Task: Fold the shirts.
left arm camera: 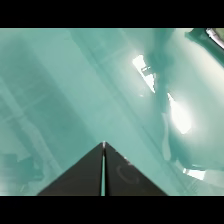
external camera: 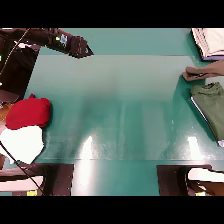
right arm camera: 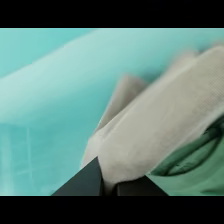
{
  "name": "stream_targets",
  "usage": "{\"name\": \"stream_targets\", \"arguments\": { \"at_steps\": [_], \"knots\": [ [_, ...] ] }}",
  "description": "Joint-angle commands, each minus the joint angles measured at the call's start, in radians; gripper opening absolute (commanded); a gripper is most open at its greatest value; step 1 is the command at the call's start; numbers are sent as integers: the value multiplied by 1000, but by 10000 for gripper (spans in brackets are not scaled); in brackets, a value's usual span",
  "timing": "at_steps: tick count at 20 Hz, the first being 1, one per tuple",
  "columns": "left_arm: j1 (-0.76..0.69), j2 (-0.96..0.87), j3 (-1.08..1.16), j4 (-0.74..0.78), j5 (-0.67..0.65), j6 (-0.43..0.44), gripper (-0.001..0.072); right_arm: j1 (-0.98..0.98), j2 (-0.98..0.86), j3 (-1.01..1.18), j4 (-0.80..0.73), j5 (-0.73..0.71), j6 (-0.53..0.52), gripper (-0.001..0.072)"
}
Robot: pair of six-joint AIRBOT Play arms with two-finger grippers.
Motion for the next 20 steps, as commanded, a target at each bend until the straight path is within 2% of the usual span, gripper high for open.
{"name": "stream_targets", "arguments": {
  "at_steps": [1, 7, 10, 14, 16, 17, 19, 20],
  "knots": [
    [-2, 0, 0, 16, 1, 0, 29, -68, 76, 1, 22, 63, -40, 13],
    [-2, 0, 0, 21, -1, 1, 28, -210, 164, -4, 19, 207, -45, 13],
    [-2, 0, 0, 21, -8, 1, 28, -278, 227, -114, 10, 210, -35, 14],
    [-2, 0, 0, 21, -9, 2, 29, -345, 314, -321, -220, 199, -32, 16],
    [-2, 0, 0, 21, -9, 7, 28, -375, 337, -396, -364, 202, 9, 20],
    [-2, 0, 0, 21, -10, 21, 29, -392, 344, -427, -443, 204, 35, 72],
    [-2, 0, 0, 21, -10, 27, 29, -428, 349, -468, -550, 224, 72, 389],
    [-2, 0, 0, 21, -11, 27, 29, -451, 346, -476, -572, 233, 79, 520]
  ]
}}
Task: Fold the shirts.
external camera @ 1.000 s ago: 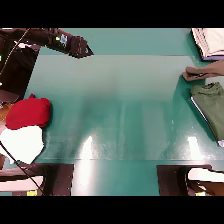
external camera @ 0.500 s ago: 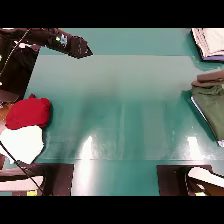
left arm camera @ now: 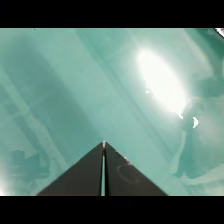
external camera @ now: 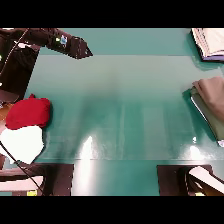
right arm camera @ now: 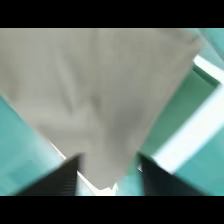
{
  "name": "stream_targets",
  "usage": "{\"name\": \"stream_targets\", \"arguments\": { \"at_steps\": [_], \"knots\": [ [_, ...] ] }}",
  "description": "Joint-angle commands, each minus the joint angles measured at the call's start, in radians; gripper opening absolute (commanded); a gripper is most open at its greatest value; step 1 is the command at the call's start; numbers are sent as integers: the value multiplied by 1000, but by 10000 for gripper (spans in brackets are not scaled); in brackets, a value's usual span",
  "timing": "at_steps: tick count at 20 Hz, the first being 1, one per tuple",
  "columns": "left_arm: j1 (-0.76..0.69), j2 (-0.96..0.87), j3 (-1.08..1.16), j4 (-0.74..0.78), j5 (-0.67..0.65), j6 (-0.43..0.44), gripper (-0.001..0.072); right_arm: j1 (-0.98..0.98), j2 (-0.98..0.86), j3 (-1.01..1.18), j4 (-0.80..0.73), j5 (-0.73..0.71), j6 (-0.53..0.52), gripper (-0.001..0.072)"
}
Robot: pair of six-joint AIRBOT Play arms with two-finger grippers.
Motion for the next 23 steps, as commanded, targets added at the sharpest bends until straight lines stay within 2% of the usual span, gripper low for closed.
{"name": "stream_targets", "arguments": {
  "at_steps": [1, 3, 5, 8, 10, 11, 12, 14, 15, 19, 23],
  "knots": [
    [0, 0, 0, 0, -2, 10, 29, -77, 14, -66, -182, 27, 82, 631],
    [0, 0, 0, 0, 0, 10, 29, -108, 14, -53, -141, 23, 134, 631],
    [0, 0, 0, 0, 9, 10, 29, -89, 14, -31, -5, 23, 133, 627],
    [0, 0, 0, 0, 6, 8, 30, 35, 15, -5, 245, 34, 133, 626],
    [0, 0, 0, -5, -7, 8, 29, 170, 14, 6, 340, 41, 132, 610],
    [0, 0, 0, -5, -2, 8, 29, 240, 14, 15, 352, 41, 132, 522],
    [0, 0, 0, -5, 6, 8, 29, 313, 14, 25, 348, 42, 132, 385],
    [0, 0, 0, -5, 11, 8, 29, 454, 14, 51, 343, 42, 123, 63],
    [0, 0, 0, -5, 11, 8, 29, 521, 14, 66, 343, 38, 105, 17],
    [0, 0, 0, -5, 11, 8, 29, 705, 14, 103, 341, 18, 62, 17],
    [0, 0, 0, -5, 11, 8, 29, 768, 14, 101, 341, 19, 61, 16]
  ]
}}
